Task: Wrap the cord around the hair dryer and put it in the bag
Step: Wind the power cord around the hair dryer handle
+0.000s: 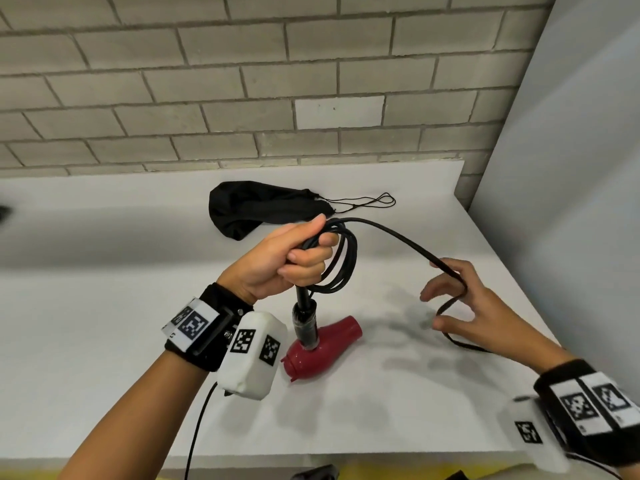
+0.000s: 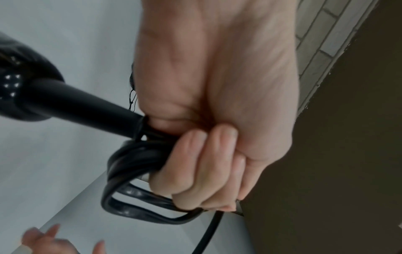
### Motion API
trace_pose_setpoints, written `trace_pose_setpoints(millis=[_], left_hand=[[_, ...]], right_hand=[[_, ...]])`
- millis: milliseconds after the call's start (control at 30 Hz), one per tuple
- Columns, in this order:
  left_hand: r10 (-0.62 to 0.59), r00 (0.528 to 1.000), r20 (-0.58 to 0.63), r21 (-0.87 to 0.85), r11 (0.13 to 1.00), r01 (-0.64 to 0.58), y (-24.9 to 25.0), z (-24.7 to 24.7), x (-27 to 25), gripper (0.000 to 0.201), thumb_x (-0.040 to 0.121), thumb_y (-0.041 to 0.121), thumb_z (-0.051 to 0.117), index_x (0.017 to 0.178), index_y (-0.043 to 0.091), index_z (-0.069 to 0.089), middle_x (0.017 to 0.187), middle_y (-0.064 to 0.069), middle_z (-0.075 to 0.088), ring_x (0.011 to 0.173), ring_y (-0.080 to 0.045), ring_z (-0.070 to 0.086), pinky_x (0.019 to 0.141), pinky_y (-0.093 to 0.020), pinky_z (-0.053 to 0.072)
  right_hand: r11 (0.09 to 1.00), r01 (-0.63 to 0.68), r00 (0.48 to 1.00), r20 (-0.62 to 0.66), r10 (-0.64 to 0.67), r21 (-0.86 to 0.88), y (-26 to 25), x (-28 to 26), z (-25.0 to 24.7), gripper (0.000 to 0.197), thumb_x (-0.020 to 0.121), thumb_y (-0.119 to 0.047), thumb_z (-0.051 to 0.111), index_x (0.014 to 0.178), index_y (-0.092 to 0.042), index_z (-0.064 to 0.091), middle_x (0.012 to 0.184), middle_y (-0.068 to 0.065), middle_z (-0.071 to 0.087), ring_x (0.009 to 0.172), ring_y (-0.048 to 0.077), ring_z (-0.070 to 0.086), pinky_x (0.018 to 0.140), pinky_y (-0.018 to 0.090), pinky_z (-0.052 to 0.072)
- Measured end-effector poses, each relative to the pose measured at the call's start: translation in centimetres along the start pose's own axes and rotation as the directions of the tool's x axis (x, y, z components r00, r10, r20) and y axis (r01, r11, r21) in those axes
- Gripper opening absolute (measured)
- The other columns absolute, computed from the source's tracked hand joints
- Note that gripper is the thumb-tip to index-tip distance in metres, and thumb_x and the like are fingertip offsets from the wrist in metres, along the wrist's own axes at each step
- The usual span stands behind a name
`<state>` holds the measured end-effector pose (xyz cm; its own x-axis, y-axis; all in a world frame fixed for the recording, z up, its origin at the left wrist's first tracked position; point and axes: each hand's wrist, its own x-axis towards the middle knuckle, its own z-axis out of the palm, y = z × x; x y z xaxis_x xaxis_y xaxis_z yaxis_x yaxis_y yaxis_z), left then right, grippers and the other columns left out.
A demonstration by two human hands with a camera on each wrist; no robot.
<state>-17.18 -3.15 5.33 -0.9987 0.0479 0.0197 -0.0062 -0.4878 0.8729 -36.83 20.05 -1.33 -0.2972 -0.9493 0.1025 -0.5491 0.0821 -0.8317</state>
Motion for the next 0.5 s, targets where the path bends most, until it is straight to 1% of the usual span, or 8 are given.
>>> trace_pose_setpoints(millis=[67, 133, 200, 267, 333, 400, 433, 500], left_hand=[[0.001, 1.000, -0.006, -0.006, 1.000, -0.001, 0.0, -0.1, 0.0, 0.028, 0.091, 0.038, 0.051, 0.077, 0.015, 0.056, 0.050, 0.010, 0.023, 0.034, -0.003, 0.018, 0.036, -0.014, 0.018], [0.003, 1.000, -0.015, -0.013, 1.000, -0.003, 0.0, -0.2, 0.1, 0.029, 0.092, 0.038, 0.049, 0.077, 0.015, 0.055, 0.050, 0.010, 0.023, 0.034, -0.002, 0.019, 0.036, -0.014, 0.019], [0.007, 1.000, -0.023, -0.023, 1.000, -0.007, 0.0, -0.4, 0.0, 0.029, 0.092, 0.038, 0.048, 0.077, 0.014, 0.055, 0.049, 0.011, 0.023, 0.034, -0.002, 0.019, 0.036, -0.013, 0.020], [0.012, 1.000, -0.026, -0.031, 0.999, -0.013, 0.0, -0.6, 0.0, 0.029, 0.092, 0.038, 0.048, 0.078, 0.014, 0.054, 0.049, 0.011, 0.023, 0.034, -0.002, 0.020, 0.036, -0.013, 0.021], [0.019, 0.999, -0.033, -0.039, 0.999, -0.020, 0.0, -0.7, -0.1, 0.029, 0.092, 0.038, 0.048, 0.078, 0.014, 0.054, 0.049, 0.011, 0.023, 0.034, -0.002, 0.020, 0.036, -0.013, 0.021], [0.027, 0.999, -0.045, -0.056, 0.998, -0.030, 0.0, -0.8, -0.2, 0.029, 0.093, 0.037, 0.048, 0.078, 0.013, 0.054, 0.049, 0.010, 0.023, 0.034, -0.002, 0.020, 0.036, -0.013, 0.022], [0.029, 0.998, -0.049, -0.060, 0.998, -0.032, 0.1, -0.9, -0.3, 0.029, 0.093, 0.037, 0.047, 0.079, 0.013, 0.054, 0.049, 0.010, 0.023, 0.034, -0.002, 0.020, 0.036, -0.013, 0.022], [0.029, 0.998, -0.053, -0.059, 0.998, -0.032, 0.1, -1.0, -0.5, 0.029, 0.094, 0.037, 0.046, 0.079, 0.013, 0.054, 0.049, 0.010, 0.023, 0.034, -0.002, 0.020, 0.036, -0.013, 0.022]], right_hand=[[0.982, 0.106, 0.991, -0.102, -0.091, 0.158, -0.7, -0.4, 0.6, 0.074, 0.064, -0.068, 0.069, 0.124, -0.041, 0.036, 0.103, -0.002, 0.067, 0.108, 0.018, 0.061, 0.100, 0.038, 0.040], [0.933, 0.246, 0.953, -0.242, -0.183, 0.261, -1.9, -0.6, 1.3, 0.059, 0.074, -0.064, 0.063, 0.120, -0.036, 0.041, 0.087, 0.001, 0.066, 0.086, 0.020, 0.064, 0.087, 0.034, 0.046], [0.909, 0.342, 0.879, -0.424, -0.219, 0.240, -2.6, -0.8, 2.0, 0.041, 0.082, -0.062, 0.053, 0.113, -0.037, 0.046, 0.073, -0.005, 0.055, 0.065, 0.022, 0.051, 0.067, 0.030, 0.044], [0.933, 0.338, 0.799, -0.562, -0.213, 0.127, -2.5, -0.5, 2.4, 0.017, 0.088, -0.056, 0.048, 0.102, -0.046, 0.049, 0.075, -0.013, 0.053, 0.063, 0.025, 0.045, 0.059, 0.033, 0.041], [0.960, 0.281, 0.778, -0.586, -0.227, 0.001, -1.9, -0.1, 2.7, 0.008, 0.091, -0.046, 0.045, 0.094, -0.049, 0.051, 0.077, -0.014, 0.055, 0.059, 0.014, 0.049, 0.054, 0.023, 0.041], [0.962, 0.248, 0.797, -0.540, -0.268, -0.112, -1.2, 0.5, 3.1, 0.014, 0.093, -0.042, 0.042, 0.096, -0.038, 0.055, 0.079, -0.018, 0.055, 0.063, 0.001, 0.052, 0.059, 0.007, 0.038], [0.950, 0.245, 0.803, -0.509, -0.310, -0.191, -0.8, 0.8, 3.3, 0.018, 0.095, -0.039, 0.040, 0.100, -0.029, 0.055, 0.082, -0.019, 0.054, 0.070, -0.003, 0.053, 0.065, 0.004, 0.038], [0.900, 0.235, 0.819, -0.424, -0.387, -0.367, 0.1, 1.1, 3.6, 0.019, 0.098, -0.023, 0.039, 0.109, -0.017, 0.052, 0.089, -0.012, 0.052, 0.082, 0.003, 0.052, 0.075, 0.008, 0.039]])
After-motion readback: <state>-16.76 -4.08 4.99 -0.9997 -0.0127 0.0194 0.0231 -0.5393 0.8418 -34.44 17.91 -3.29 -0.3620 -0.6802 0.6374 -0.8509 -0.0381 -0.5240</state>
